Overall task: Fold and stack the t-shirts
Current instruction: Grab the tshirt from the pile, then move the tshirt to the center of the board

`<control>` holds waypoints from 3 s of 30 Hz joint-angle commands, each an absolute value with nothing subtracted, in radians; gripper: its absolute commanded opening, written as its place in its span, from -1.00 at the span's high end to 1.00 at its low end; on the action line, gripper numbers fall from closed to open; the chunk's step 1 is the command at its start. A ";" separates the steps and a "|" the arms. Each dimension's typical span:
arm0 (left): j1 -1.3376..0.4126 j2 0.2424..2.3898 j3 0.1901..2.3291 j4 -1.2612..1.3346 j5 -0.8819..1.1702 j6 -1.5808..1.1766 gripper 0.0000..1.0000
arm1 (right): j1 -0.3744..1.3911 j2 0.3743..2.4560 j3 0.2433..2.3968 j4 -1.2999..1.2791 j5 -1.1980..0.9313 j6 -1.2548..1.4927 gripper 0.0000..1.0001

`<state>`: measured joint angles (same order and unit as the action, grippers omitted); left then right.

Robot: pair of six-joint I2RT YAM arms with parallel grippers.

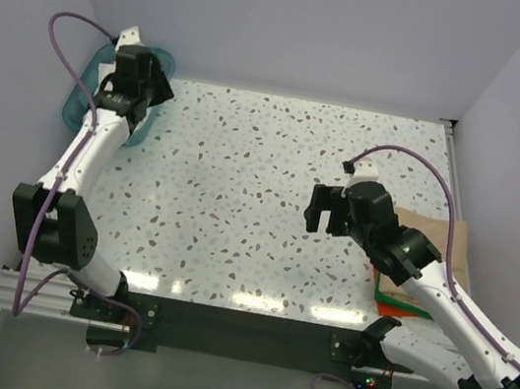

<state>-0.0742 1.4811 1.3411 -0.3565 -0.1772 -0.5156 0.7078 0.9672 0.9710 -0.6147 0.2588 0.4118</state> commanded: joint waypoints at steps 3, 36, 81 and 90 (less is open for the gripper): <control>0.056 1.678 1.561 -0.354 -0.296 -0.517 -0.05 | 0.709 0.936 0.969 -0.609 0.221 0.391 -0.97; 0.249 2.375 1.928 -0.411 -0.330 -0.500 0.78 | 0.709 0.969 0.890 -0.558 0.055 0.382 -0.97; -0.049 1.456 2.174 -0.161 0.192 -0.532 1.00 | 0.710 0.943 0.957 -0.500 0.164 0.429 -0.97; -0.048 1.149 1.159 0.012 0.151 -0.776 0.37 | 0.707 0.988 0.891 -0.488 0.244 0.503 -0.97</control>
<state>-0.0486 1.1744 1.4540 -0.0269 0.1844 -0.6353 0.7074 0.9726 0.9169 -0.5259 0.1829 0.4541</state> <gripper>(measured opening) 0.249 0.986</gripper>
